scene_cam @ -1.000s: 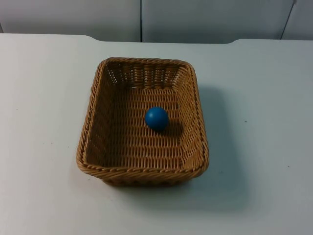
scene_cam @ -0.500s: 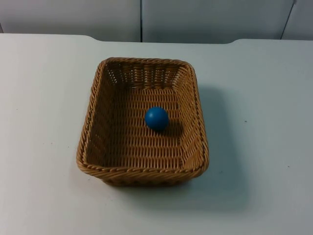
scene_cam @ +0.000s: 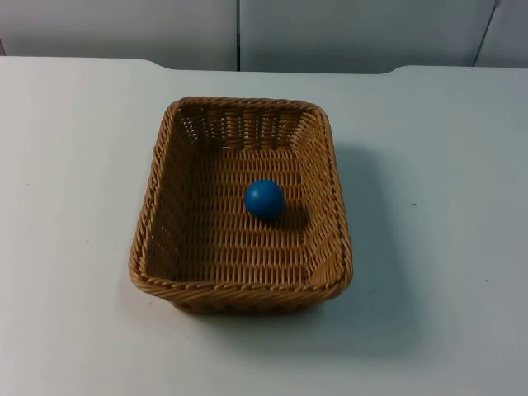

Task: Pick up the basket with the left hand and place the ball into the basket with the right hand.

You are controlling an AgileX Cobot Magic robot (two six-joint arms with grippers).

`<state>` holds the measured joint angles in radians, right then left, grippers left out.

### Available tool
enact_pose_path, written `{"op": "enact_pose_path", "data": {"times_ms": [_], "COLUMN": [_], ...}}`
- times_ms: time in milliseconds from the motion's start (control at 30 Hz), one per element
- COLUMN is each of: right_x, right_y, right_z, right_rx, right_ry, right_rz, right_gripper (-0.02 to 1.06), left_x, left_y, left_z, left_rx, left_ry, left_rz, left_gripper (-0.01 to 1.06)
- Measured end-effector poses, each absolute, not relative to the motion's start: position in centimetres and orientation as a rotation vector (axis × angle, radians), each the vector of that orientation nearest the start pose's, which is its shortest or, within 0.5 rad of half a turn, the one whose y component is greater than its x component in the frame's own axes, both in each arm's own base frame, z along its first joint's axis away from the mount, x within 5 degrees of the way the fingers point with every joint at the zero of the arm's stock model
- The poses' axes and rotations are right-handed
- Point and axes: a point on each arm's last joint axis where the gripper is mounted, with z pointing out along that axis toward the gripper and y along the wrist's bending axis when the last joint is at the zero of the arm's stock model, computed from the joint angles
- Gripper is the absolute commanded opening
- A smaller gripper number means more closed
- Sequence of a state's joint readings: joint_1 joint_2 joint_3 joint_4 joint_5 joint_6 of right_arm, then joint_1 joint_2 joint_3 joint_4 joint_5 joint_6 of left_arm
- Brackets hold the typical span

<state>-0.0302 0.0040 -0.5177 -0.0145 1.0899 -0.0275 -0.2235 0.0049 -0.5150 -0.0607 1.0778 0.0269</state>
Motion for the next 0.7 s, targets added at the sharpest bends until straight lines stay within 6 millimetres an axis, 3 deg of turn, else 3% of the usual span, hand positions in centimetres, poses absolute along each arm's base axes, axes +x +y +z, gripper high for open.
{"op": "enact_pose_path", "data": {"times_ms": [433,700], "right_x": [-0.75,-0.75], "right_y": [-0.09,-0.09], "right_z": [28.0,28.0], "right_rx": [0.004,0.004], "right_ry": [2.058,2.058], "right_rz": [-0.053,-0.053], "right_gripper": [0.76,0.76], "left_x": [-0.75,-0.7], "left_y": [-0.33,-0.43], "left_z": [28.02,28.02], "left_rx": [0.25,0.114], "left_ry": [2.04,2.048], "left_rz": [-0.188,-0.106], "left_gripper": [0.95,0.95]}}
